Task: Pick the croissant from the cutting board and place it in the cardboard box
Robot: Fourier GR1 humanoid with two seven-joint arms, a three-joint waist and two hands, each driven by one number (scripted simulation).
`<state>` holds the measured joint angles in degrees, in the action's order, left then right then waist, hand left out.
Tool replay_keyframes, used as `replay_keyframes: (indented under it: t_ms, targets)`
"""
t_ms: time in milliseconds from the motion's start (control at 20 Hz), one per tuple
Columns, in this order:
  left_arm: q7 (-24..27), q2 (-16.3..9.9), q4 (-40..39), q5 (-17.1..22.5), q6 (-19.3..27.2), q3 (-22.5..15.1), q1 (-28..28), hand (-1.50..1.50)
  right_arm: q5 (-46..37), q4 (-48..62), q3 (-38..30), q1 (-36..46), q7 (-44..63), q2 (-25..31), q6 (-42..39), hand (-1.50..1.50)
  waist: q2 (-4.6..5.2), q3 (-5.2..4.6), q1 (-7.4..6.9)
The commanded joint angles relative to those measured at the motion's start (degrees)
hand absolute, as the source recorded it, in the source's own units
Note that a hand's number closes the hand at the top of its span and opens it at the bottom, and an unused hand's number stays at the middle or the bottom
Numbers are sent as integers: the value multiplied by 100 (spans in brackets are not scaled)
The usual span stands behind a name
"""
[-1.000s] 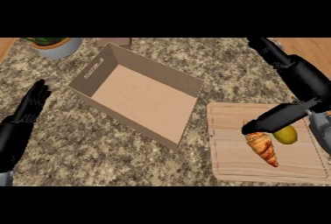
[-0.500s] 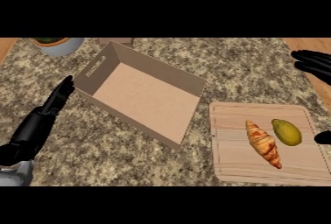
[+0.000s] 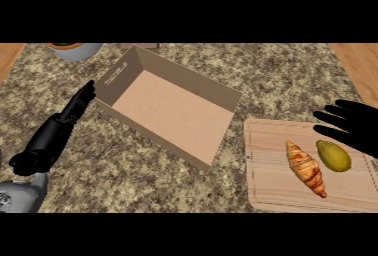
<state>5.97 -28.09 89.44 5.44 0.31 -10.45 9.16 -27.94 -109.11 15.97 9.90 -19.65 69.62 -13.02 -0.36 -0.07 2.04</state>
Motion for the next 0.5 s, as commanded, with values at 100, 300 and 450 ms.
replay_keyframes:
  t_ms: [100, 300, 450]
  targets:
    - [-81, 111, -122, 62, -157, 43, 153, 0, -1071, -1381, 656, -549, 1413, 184, -594, -150, -3, -2, -65]
    - [-109, 268, -214, -213, -45, -70, 399, 0, -2021, -1964, 1236, -628, 2466, -69, -1034, -150, 5, 0, -118]
    - [14, 177, -176, -219, -111, 99, 217, 0, -2580, -2104, 1725, -802, 3072, -464, -1394, -150, 14, 3, -173]
